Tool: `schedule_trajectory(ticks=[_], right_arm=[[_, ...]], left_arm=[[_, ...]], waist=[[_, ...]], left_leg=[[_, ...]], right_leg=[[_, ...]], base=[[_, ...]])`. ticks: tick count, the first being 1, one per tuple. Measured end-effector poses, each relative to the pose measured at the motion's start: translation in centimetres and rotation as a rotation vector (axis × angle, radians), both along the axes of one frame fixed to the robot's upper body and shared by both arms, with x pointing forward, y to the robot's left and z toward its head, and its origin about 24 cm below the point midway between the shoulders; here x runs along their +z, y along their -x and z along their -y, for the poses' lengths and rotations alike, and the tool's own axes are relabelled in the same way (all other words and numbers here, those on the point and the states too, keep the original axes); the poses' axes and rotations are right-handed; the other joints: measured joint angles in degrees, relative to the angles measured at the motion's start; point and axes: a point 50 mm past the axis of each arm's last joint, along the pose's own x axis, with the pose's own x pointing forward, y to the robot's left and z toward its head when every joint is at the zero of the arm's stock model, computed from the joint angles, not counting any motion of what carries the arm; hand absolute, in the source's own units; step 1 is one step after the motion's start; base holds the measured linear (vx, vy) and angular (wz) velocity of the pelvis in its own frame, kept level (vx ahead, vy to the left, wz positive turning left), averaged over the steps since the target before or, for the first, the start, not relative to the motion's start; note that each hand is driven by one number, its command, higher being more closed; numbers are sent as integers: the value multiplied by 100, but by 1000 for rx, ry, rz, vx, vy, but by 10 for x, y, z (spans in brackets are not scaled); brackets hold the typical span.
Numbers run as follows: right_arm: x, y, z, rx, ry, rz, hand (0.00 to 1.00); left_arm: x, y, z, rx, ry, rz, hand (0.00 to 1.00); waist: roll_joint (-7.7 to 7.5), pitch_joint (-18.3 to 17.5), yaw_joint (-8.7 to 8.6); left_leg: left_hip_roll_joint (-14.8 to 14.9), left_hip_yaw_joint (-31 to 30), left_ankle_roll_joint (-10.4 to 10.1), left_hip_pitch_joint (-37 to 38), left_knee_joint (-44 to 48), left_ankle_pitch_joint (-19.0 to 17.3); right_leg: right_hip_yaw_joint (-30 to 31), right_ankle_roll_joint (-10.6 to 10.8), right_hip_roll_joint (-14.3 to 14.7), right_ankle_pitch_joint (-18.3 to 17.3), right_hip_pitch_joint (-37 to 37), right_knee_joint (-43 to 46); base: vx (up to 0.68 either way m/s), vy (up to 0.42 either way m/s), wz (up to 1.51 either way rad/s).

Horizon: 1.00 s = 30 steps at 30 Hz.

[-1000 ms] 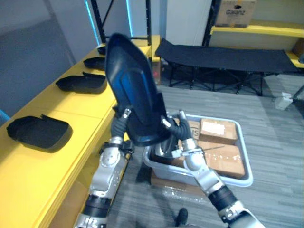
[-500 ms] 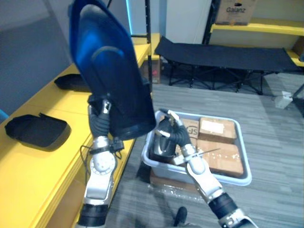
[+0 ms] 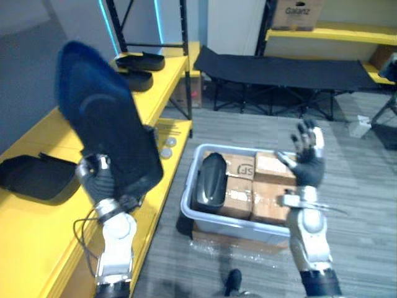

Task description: Walk over and take plastic housings, then place them on the shelf

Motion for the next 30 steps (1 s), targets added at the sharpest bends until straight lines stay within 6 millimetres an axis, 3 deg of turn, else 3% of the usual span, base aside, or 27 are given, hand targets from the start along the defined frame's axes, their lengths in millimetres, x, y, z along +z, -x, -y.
schedule_trajectory(ticks=[6, 10, 11, 12, 15, 18, 20, 23, 26, 29, 30], right_arm=[[-50, 17, -4, -52, -76, -218, 0], [-49, 16, -9, -27, -70, -198, 0], [-46, 16, -10, -21, -57, -179, 0], [-43, 13, -13, -7, -56, -159, 0], [-37, 1, -23, 51, -46, -135, 0], [-32, -12, -40, 128, -29, -124, 0], [-30, -20, -54, 187, -16, -118, 0], [-34, -29, -66, 216, -13, -146, 0], [-41, -33, -75, 236, -16, -178, 0], [-39, -35, -80, 243, 8, -176, 0], [-37, -40, -72, 184, 45, -186, 0]], left_arm=[[-1, 17, 7, -56, 118, 75, 100], [5, 23, 6, -74, 169, 133, 100], [5, 25, 7, -74, 171, 139, 100], [9, 26, 4, -67, 157, 152, 100], [8, 33, -7, 10, 154, 157, 100], [8, 50, -28, 147, 126, 153, 100], [8, 71, -47, 289, 97, 155, 100], [-1, 115, -72, 516, 72, 110, 100], [-10, 154, -83, 660, 49, 37, 100], [-12, 180, -87, 723, 65, 39, 100], [-4, 182, -86, 616, 52, 136, 100]], waist=[[-1, -1, -107], [-1, -2, -71], [149, -30, 13], [83, -39, 58], [64, -30, 158], [107, -18, 439], [56, -20, 671], [-128, 31, 1139], [-194, 75, 1551], [-288, 100, 1759], [-121, 207, 1750]], left_leg=[[-35, 15, 4, -1, -18, 2], [-46, 129, 150, -8, -148, 87], [125, 129, 258, -6, -352, 151], [51, 33, 254, 21, -473, 149], [15, -329, 191, -124, -309, 213], [4, -847, 164, -195, -100, 230], [-33, -1206, 93, -268, -87, 274], [-163, -2005, 114, -469, -202, 439], [-214, -2513, 117, -514, -263, 450], [-279, -2868, 138, -590, -235, 470], [-398, -3288, 161, -602, -258, 537]], right_leg=[[-12, 6, -32, -4, -11, 0], [-110, 150, -23, -212, -21, 0], [-322, 69, -42, -391, -85, 249], [-470, 126, -235, -367, -203, 626], [-737, 98, -194, -108, 156, 53], [-1121, 57, -277, -137, 418, 53], [-1490, 123, -354, -208, 560, 5], [-2260, 300, -543, -287, 784, 3], [-2649, 474, -640, -289, 1028, 5], [-2750, 558, -668, -330, 1177, 58], [-3159, 697, -903, -607, 1333, 486]], base=[[1, 3, -1], [9, -12, 0], [106, -5, 11], [117, -16, 16], [91, -51, 46], [77, -35, 72], [38, -15, 98], [46, -32, 142], [40, -6, 98], [65, 16, 90], [153, 54, 115]])
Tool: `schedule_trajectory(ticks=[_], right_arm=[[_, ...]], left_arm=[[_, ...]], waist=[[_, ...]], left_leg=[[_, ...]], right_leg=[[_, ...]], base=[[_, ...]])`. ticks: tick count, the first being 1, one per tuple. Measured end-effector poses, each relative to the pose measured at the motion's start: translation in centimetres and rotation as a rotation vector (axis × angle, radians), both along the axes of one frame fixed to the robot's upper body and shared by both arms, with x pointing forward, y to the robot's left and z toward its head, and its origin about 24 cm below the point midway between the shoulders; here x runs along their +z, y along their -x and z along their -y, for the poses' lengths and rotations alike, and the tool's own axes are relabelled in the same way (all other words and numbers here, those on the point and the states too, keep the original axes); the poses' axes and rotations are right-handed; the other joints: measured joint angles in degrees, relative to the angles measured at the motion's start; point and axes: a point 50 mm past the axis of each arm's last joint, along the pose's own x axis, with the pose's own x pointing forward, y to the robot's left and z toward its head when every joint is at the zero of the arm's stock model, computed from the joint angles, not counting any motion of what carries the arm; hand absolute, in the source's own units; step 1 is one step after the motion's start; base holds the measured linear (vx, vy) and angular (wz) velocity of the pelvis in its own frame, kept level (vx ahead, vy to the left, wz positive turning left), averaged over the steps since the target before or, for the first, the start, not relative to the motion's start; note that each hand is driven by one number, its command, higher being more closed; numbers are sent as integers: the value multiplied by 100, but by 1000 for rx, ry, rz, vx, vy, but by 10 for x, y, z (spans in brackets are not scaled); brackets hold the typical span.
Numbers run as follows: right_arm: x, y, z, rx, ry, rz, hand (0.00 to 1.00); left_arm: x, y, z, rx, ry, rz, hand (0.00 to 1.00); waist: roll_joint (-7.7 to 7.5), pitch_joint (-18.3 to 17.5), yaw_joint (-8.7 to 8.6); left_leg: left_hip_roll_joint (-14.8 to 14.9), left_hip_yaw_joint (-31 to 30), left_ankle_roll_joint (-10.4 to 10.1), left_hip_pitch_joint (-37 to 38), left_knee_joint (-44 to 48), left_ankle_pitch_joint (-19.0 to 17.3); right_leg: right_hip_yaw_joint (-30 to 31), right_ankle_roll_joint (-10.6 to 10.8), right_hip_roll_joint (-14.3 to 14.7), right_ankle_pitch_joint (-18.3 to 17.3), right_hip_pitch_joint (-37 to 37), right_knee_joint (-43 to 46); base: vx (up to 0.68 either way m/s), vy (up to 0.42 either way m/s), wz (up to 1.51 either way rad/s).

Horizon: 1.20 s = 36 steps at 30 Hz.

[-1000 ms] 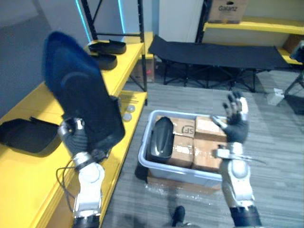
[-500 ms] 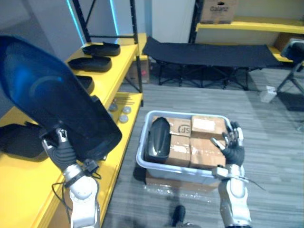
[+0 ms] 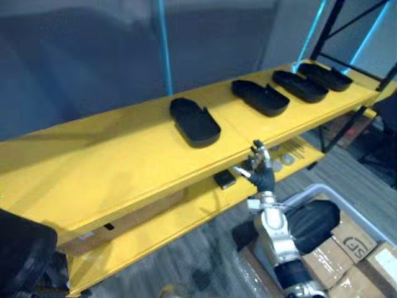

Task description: Walk over and take plastic housings, then place them on the shelf

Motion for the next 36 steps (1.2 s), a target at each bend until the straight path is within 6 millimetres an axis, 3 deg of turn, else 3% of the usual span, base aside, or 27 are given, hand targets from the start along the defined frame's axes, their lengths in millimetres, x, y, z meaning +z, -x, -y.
schedule_trajectory(ticks=[4, 5, 6, 8, 10, 11, 14, 16, 17, 18, 19, 20, 22, 26, 31, 36], right_arm=[[0, 0, 1, -2, 2, -2, 0], [-1, 0, 2, -7, 3, -4, 0], [-1, 1, 8, -27, 7, -7, 0], [-4, 4, 27, -120, 45, -20, 0], [-6, 8, 29, -102, 67, -23, 0], [-4, 9, 29, -102, 68, -12, 0], [-5, 11, 34, -124, 77, -16, 0], [-8, 17, 39, -149, 76, -26, 0], [-11, 29, 52, -210, 70, -33, 0], [-17, 43, 63, -274, 57, -53, 0], [-20, 50, 69, -302, 53, -60, 0], [-21, 54, 74, -319, 56, -62, 0], [-17, 53, 71, -305, 56, -42, 0], [-9, 55, 58, -246, 55, -3, 0], [-6, 63, 49, -202, 37, 27, 0], [-6, 64, 45, -154, 47, 41, 0]], left_arm=[[1, -2, 1, -14, -7, 10, 100], [1, -5, 2, -26, -5, 14, 100], [1, -12, 5, -67, -1, 22, 100], [6, -29, 12, -193, -17, 34, 100], [5, -29, 13, -208, 7, 46, 100], [6, -31, 14, -224, 12, 62, 100], [9, -41, 16, -271, 1, 79, 100], [11, -49, 17, -308, -5, 99, 100], [14, -65, 24, -387, -8, 127, 100], [19, -81, 32, -476, -24, 145, 100], [21, -88, 35, -520, -29, 148, 100], [19, -94, 39, -564, -14, 126, 100], [10, -91, 43, -570, 37, 78, 100], [5, -87, 48, -585, 63, 52, 100], [4, -86, 52, -575, 92, 51, 100], [3, -79, 51, -551, 100, 29, 100]], waist=[[-9, 1, 1], [-19, 11, -33], [-32, 13, -195], [-2, 74, -471], [95, 235, -346], [112, 260, -419], [53, 296, -499], [26, 307, -597], [-15, 315, -821], [-84, 377, -975], [-179, 394, -1045], [-295, 528, -1054], [-237, 576, -1087], [-108, 611, -1089], [-92, 629, -1123], [-116, 594, -1145]], left_leg=[[-53, 101, -83, -16, 43, 51], [-86, 187, -151, -51, 69, 91], [-135, 628, -266, -226, 189, 165], [-74, 1327, -233, -379, 349, 187], [4, 1675, -170, -402, 366, 151], [12, 1720, -46, -429, 372, 83], [-13, 1678, -14, -497, 434, 71], [-62, 1434, 6, -534, 454, 101], [-146, 1030, -7, -579, 460, 223], [-240, 627, -28, -663, 415, 356], [-320, 509, -39, -727, 467, 384], [-403, 629, -44, -750, 632, 383], [-302, 1009, -64, -764, 813, 383], [31, 1509, -154, -575, 769, 325], [209, 1895, -226, -568, 800, 284], [294, 2187, -206, -580, 857, 295]], right_leg=[[-34, 45, -95, -57, 23, 89], [-97, 59, -131, -62, 65, 82], [-255, 70, -212, -68, 183, 66], [-299, 105, -255, -92, 478, 16], [-4, 104, -214, -100, 447, -3], [94, 142, -198, -168, 449, -13], [255, 122, -174, -211, 432, 29], [818, -105, -159, -410, 388, 211], [1622, -412, -167, -746, 302, 508], [2602, -239, -91, -1206, 197, 831], [2869, -232, -58, -1333, 199, 898], [3152, -56, -114, -1509, 268, 992], [3137, 99, -103, -1532, 292, 1084], [3239, 106, 62, -1572, 379, 1114], [3298, 99, 28, -1900, 239, 1510], [3435, 106, -16, -1983, 74, 1783]], base=[[99, 30, 31], [100, 14, 67], [100, 50, 116], [84, 137, 146], [3, 103, 16], [-3, 48, -20], [15, 16, 12], [95, 103, 67], [100, 201, 171], [75, 197, 194], [-3, 57, 138], [-24, -1, 57], [-52, -39, -5], [-86, -53, -22], [-123, -14, -9], [-64, 11, -11]])
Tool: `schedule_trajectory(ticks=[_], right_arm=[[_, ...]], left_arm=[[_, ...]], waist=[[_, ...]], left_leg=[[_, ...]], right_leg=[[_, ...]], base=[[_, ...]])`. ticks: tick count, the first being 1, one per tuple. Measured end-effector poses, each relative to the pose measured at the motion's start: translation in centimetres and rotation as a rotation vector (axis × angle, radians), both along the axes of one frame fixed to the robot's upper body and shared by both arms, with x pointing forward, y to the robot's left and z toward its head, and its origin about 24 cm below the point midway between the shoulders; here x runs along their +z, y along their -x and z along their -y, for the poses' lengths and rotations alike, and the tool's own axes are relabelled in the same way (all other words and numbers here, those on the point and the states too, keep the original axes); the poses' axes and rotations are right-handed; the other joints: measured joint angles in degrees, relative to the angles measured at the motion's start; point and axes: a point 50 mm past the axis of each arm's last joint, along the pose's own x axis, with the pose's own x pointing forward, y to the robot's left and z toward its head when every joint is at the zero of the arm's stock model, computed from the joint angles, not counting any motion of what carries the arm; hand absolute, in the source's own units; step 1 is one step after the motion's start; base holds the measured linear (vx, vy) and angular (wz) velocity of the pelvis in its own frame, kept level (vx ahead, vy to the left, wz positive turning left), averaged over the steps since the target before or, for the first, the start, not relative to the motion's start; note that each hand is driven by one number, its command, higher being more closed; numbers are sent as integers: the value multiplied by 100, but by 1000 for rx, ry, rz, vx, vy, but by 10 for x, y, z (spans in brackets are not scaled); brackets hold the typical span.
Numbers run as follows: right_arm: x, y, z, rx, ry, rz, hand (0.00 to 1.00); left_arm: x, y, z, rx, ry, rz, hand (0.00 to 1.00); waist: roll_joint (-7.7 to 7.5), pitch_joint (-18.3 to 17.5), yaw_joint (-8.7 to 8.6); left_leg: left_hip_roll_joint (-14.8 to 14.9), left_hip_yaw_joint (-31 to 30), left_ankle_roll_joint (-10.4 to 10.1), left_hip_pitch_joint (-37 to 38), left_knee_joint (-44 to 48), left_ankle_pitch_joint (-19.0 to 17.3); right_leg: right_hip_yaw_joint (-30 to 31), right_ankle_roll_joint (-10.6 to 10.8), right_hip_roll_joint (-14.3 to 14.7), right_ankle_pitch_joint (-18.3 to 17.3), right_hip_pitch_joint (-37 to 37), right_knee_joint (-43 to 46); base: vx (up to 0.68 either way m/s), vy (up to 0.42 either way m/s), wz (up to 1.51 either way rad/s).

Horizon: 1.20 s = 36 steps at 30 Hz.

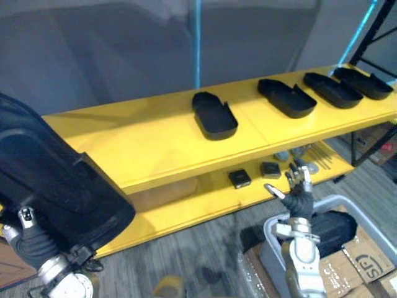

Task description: Walk over and take plastic housings, then place them on the shelf

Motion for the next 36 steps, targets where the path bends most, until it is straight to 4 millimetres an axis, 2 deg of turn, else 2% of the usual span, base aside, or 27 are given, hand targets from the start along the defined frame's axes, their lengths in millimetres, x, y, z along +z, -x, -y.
schedule_trajectory(ticks=[4, 6, 8, 9, 10, 11, 12, 13, 14, 15, 16, 17, 18, 19, 20, 21, 23, 24, 26, 32, 36], right_arm=[[4, -1, -3, 20, 3, 35, 0], [9, -7, -1, 8, -1, 58, 0], [9, -9, 4, -46, -19, 61, 0], [10, -11, 8, -77, -19, 66, 0], [11, -12, 9, -87, -18, 67, 0], [12, -14, 8, -105, -33, 74, 0], [12, -17, 6, -110, -45, 77, 0], [13, -20, 5, -106, -41, 79, 0], [14, -20, 5, -108, -36, 81, 0], [16, -21, 10, -129, -11, 90, 0], [20, -19, 21, -168, 12, 102, 0], [22, -16, 26, -186, 20, 112, 0], [31, -11, 36, -218, 40, 146, 0], [35, -6, 41, -238, 52, 164, 0], [40, -3, 43, -244, 61, 184, 0], [45, -2, 43, -236, 70, 203, 0], [56, -1, 51, -228, 112, 239, 0], [59, -2, 53, -224, 118, 247, 0], [60, -3, 54, -205, 112, 253, 0], [68, -1, 51, -190, 104, 295, 0], [81, 4, 49, -261, 138, 379, 0]], left_arm=[[2, -1, -1, 19, -4, 18, 100], [8, -3, -5, 47, -49, 30, 100], [15, -4, -11, 55, -88, 57, 100], [19, -7, -12, 55, -105, 89, 100], [20, -8, -12, 58, -104, 102, 100], [26, -9, -15, 55, -134, 121, 100], [31, -12, -17, 43, -163, 131, 100], [35, -15, -19, 32, -181, 143, 100], [36, -17, -18, 27, -181, 150, 100], [39, -23, -16, 13, -175, 176, 100], [41, -30, -11, -14, -163, 202, 100], [42, -33, -8, -31, -156, 215, 100], [44, -40, -2, -67, -147, 239, 100], [44, -43, 3, -97, -140, 243, 100], [43, -45, 9, -134, -136, 238, 100], [43, -44, 12, -150, -136, 234, 100], [38, -47, 27, -204, -71, 240, 100], [39, -48, 32, -227, -67, 248, 100], [44, -50, 36, -253, -81, 270, 100], [52, -58, 39, -267, -104, 304, 100], [46, -65, 36, -274, -110, 271, 100]], waist=[[-70, -66, -15], [-113, -135, -11], [-269, -346, 65], [-235, -439, 77], [-218, -474, 79], [-189, -456, 66], [-287, -432, 52], [-364, -394, 22], [-350, -386, 8], [-273, -342, -98], [-107, -338, -161], [-41, -358, -258], [-10, -349, -364], [-44, -357, -427], [-233, -432, -425], [-328, -515, -410], [22, -677, -386], [137, -738, -382], [235, -787, -400], [248, -831, -570], [233, -891, -578]], left_leg=[[-142, -17, 25, -63, 17, -16], [-210, -21, 117, -253, 229, -72], [-403, -15, 264, -304, 276, -245], [-413, -102, 294, -277, 255, -337], [-403, -165, 340, -264, 304, -360], [-404, -246, 342, -242, 233, -359], [-443, -344, 389, -84, 67, -338], [-513, -450, 485, 122, -129, -332], [-509, -524, 504, 200, -177, -345], [-445, -703, 472, 390, -313, -328], [-306, -912, 436, 500, -434, -313], [-225, -1024, 405, 487, -442, -317], [-180, -1205, 308, 495, -419, -366], [-182, -1279, 210, 547, -408, -424], [-203, -1210, 39, 694, -394, -528], [-204, -1079, -97, 715, -369, -625], [240, -735, -237, 699, -270, -687], [374, -482, -287, 702, -336, -647], [502, -72, -407, 809, -488, -471], [353, 167, -373, 901, -413, -353], [169, 338, -379, 896, -285, -347]], right_leg=[[-37, 91, -136, -77, -11, 26], [-101, 171, -199, -133, -19, 8], [-185, 350, -305, -235, 156, -253], [-5, 384, -293, -129, -159, 759], [66, 432, -346, 61, -424, 1282], [509, 785, -354, 469, -874, 2096], [742, 730, -390, 708, -1079, 2585], [749, 502, -557, 487, -1335, 3145], [714, 296, -555, 285, -1428, 3261], [603, -53, -477, 14, -1512, 3022], [678, -274, -201, -137, -1565, 2157], [830, -282, -34, -137, -1579, 1646], [1167, -137, 179, -10, -1626, 858], [1271, -17, 161, 238, -1636, 476], [1227, -48, 110, 943, -1589, -3], [1173, 166, 47, 1125, -1569, -127], [863, 83, 371, 1110, -1222, -519], [780, 45, 474, 1126, -1157, -650], [724, -18, 579, 1149, -974, -906], [644, -3, 475, 1195, -604, -1305], [617, -20, 363, 1533, -434, -1710]], base=[[13, 40, 12], [68, 73, 29], [277, 30, 37], [426, -20, 37], [379, 31, 41], [253, 130, 43], [269, 67, 49], [237, -38, 37], [134, -41, 44], [-14, -28, 66], [-78, -7, 84], [-156, 11, 108], [-102, -35, 108], [9, -135, 103], [166, -231, 62], [289, -281, 35], [289, -237, 27], [215, -149, 20], [216, -133, 2], [121, -13, 0], [46, 75, -6]])
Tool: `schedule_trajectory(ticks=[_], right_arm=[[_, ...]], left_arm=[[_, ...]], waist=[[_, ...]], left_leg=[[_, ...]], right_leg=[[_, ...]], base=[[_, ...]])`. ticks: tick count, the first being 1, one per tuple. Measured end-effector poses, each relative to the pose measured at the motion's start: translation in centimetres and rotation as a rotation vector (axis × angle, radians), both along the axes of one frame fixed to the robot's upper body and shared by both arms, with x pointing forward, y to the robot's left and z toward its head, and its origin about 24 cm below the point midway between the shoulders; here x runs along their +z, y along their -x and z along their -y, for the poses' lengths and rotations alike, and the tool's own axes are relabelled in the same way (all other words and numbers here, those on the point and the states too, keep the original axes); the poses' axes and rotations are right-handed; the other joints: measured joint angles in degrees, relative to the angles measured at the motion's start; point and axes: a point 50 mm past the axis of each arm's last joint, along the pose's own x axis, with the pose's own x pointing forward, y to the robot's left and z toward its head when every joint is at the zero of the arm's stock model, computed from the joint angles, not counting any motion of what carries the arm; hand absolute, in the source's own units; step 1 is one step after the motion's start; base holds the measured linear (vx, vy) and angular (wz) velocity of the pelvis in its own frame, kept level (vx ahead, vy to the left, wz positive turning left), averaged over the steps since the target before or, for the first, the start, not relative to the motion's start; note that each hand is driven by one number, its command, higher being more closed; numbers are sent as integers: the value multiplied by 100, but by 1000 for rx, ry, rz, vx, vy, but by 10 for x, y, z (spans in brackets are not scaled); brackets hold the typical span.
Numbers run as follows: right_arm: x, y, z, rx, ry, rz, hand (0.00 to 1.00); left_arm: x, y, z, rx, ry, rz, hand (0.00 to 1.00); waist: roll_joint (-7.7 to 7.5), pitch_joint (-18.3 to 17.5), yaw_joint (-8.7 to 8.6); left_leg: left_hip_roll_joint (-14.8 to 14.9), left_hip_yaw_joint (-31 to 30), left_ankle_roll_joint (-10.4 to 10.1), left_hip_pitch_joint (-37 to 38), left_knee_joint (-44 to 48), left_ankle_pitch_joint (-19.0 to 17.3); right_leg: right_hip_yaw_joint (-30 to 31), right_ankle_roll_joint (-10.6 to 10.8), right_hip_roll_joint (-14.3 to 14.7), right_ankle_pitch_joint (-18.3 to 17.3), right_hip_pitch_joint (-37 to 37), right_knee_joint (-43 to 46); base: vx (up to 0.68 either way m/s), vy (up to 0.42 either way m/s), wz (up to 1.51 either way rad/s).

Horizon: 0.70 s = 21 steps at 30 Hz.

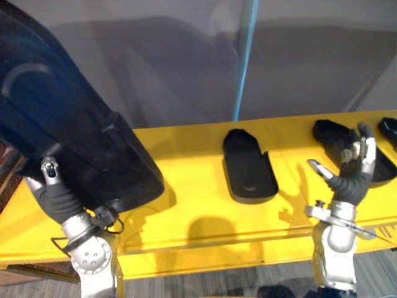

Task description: Walk over and take plastic housings, then place them on the shelf

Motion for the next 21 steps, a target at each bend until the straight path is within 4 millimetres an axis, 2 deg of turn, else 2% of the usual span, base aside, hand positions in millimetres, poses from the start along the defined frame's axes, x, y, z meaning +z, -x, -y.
schedule_trajectory(ticks=[1, 2, 3, 4, 5, 7, 10, 14, 20, 21], right_arm=[[2, 0, 0, -10, -7, 12, 0], [6, 1, 2, -34, -19, 41, 0], [8, 4, 6, -74, -21, 61, 0], [14, 6, 14, -126, -23, 103, 0], [15, 6, 14, -136, -33, 112, 0], [17, 9, 15, -176, -46, 131, 0], [26, 21, 25, -258, -60, 198, 0], [37, 34, 36, -330, -50, 271, 0], [37, 37, 37, -333, -50, 267, 0], [37, 37, 37, -332, -49, 267, 0]], left_arm=[[-1, -1, -1, -1, -8, -8, 100], [0, -2, -3, -4, -25, -12, 100], [0, -2, -2, -21, -41, -17, 100], [3, -2, -3, -33, -67, -7, 100], [4, -1, -5, -33, -75, -1, 100], [9, 2, -14, -28, -106, 3, 100], [12, 3, -21, -46, -118, 10, 100], [14, 6, -26, -60, -89, 41, 100], [25, 9, -18, -109, -103, 97, 100], [25, 8, -18, -112, -106, 99, 100]], waist=[[-24, 13, 4], [-205, 107, 8], [-188, 78, 7], [5, 0, -17], [10, -16, 14], [-196, 38, -9], [-349, -10, -17], [-332, 1, -125], [-68, 40, -222], [-69, 39, -227]], left_leg=[[-63, -6, 0, -45, 163, 0], [-184, -37, 50, -358, 701, -32], [-149, 121, 283, -308, 156, -165], [-30, 81, 269, -101, -606, 66], [-64, 137, 279, -39, -742, 62], [-191, 160, 296, -97, -726, 74], [-192, 288, 296, -87, -725, 73], [-107, 357, 295, -82, -729, 72], [25, 602, 290, 4, -822, 70], [37, 607, 290, 5, -821, 70]], right_leg=[[1, 5, -94, 32, 49, -33], [23, 9, -347, 44, 126, -38], [-22, 89, -416, 98, 139, -42], [9, 156, -290, 124, 67, -57], [17, 161, -323, 123, 66, -95], [-22, 171, -446, 228, 22, -128], [-11, 173, -445, 226, -6, -134], [10, 169, -351, 224, -50, -134], [142, 166, -201, 222, -84, -226], [142, 163, -185, 220, -83, -237]], base=[[26, 190, 1], [-35, 160, 9], [-19, 169, 10], [-15, 109, -7], [-6, 155, -16], [-47, 124, -13], [-14, 32, -10], [-29, -47, -11], [-48, -60, -24], [-31, -42, -10]])
